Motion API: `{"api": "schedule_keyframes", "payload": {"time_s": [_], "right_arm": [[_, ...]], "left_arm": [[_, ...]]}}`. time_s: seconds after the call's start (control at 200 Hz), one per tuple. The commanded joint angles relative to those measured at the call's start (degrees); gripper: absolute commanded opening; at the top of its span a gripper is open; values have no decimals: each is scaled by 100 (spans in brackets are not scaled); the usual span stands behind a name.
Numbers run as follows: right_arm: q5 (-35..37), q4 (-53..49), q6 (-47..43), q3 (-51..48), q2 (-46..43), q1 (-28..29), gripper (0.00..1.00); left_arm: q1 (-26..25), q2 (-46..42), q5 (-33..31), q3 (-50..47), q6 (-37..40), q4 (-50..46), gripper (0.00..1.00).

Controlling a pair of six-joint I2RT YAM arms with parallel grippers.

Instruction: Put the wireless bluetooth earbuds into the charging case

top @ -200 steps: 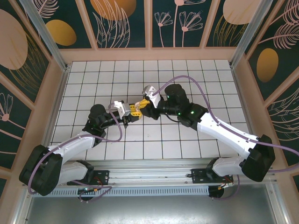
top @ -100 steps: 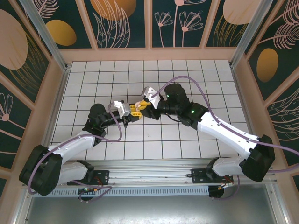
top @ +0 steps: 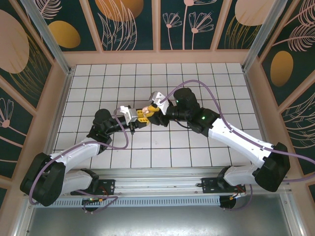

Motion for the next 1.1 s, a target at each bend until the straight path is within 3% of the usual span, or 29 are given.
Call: {"api": "schedule_keyframes", "payload": {"time_s": [0.0,0.541,1.096], "right_arm": [[45,77,36,-40,-243,-81,40],[-522,686,560,-275,-704,-239,43],[-845,298,670,50,-183,-275,23]], "left_arm": [[-38,-15,207,191,76,326,21],[-35,19,171,209,132,216,21],[-37,70,177,284,140,159,21]]}}
